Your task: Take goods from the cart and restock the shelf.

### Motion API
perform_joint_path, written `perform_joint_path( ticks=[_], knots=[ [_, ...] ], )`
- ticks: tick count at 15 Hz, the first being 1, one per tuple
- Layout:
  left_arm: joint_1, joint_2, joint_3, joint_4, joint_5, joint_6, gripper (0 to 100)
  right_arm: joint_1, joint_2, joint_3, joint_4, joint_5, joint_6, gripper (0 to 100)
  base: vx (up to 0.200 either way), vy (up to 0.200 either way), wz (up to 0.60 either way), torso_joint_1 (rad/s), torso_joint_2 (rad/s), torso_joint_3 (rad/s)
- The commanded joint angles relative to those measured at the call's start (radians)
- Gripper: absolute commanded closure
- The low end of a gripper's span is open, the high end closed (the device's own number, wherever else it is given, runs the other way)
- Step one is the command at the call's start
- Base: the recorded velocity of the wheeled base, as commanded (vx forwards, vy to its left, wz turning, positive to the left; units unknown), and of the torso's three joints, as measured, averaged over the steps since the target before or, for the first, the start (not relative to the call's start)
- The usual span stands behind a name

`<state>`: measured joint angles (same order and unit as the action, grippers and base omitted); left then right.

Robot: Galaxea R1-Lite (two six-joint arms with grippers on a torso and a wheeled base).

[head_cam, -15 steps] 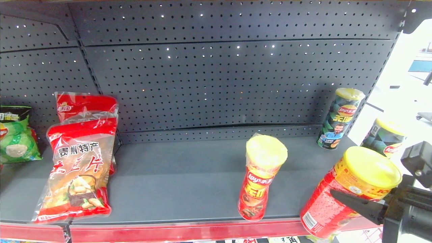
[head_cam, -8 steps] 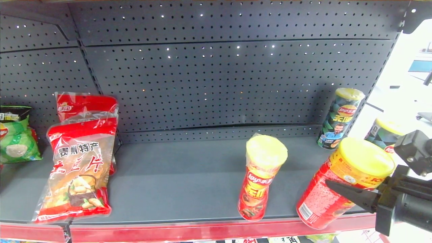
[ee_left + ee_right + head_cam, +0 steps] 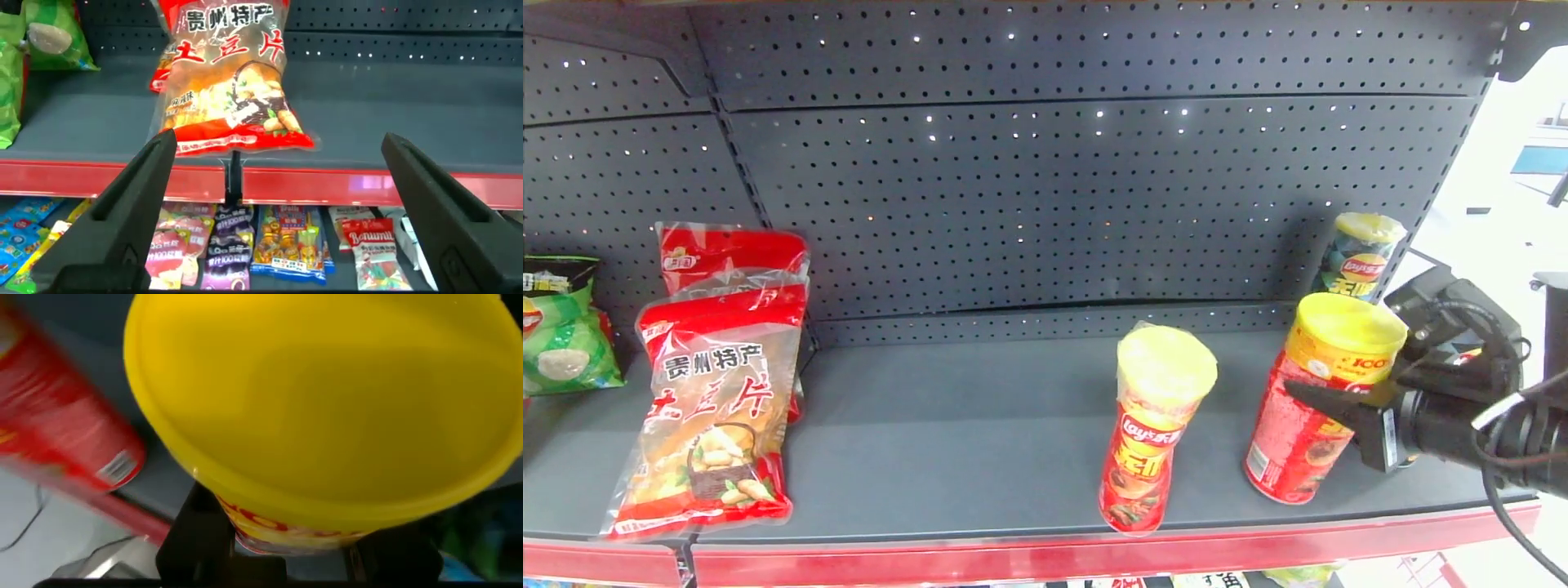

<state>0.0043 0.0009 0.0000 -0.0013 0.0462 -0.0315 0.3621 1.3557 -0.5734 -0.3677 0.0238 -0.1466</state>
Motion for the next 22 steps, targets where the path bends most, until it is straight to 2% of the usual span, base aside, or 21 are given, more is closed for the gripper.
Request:
perform_joint_path(
  ticks=[1,8,12,14,15,16,17,18,22],
  knots=[
    [0.0,-0.001,0.0,0.0,0.0,-0.001,0,-0.037,0.069,-0.042,0.001,-0.004,0.001,100,0.0,0.0,0.0,0.0,0.0,0.0],
    [0.0,-0.001,0.0,0.0,0.001,-0.001,0,-0.014,0.091,-0.098,0.0,0.005,-0.001,100,0.0,0.0,0.0,0.0,0.0,0.0],
    [0.0,-0.001,0.0,0.0,0.001,-0.001,0,-0.014,0.241,-0.283,0.0,0.048,-0.004,100,0.0,0.0,0.0,0.0,0.0,0.0],
    [0.0,-0.001,0.0,0.0,0.001,-0.001,0,-0.015,0.263,-0.307,0.0,0.054,-0.008,100,0.0,0.0,0.0,0.0,0.0,0.0],
    [0.0,-0.001,0.0,0.0,0.001,-0.001,0,-0.048,0.329,-0.39,-0.004,0.116,-0.01,100,0.0,0.0,0.0,0.0,0.0,0.0],
    [0.0,-0.001,0.0,0.0,0.001,-0.001,0,-0.048,0.344,-0.393,-0.004,0.166,-0.022,100,0.0,0.0,0.0,0.0,0.0,0.0],
    [0.0,-0.001,0.0,0.0,0.001,-0.001,0,-0.048,0.344,-0.393,-0.004,0.171,-0.024,100,0.0,0.0,0.0,0.0,0.0,0.0],
    [0.0,-0.001,0.0,0.0,0.001,-0.001,0,-0.048,0.379,-0.399,-0.005,0.24,-0.05,100,0.0,0.0,0.0,0.0,0.0,0.0],
    [0.0,-0.001,0.0,0.0,0.001,-0.001,0,-0.061,0.496,-0.479,-0.017,0.369,-0.11,100,0.0,0.0,0.0,0.0,0.0,0.0]
  ],
)
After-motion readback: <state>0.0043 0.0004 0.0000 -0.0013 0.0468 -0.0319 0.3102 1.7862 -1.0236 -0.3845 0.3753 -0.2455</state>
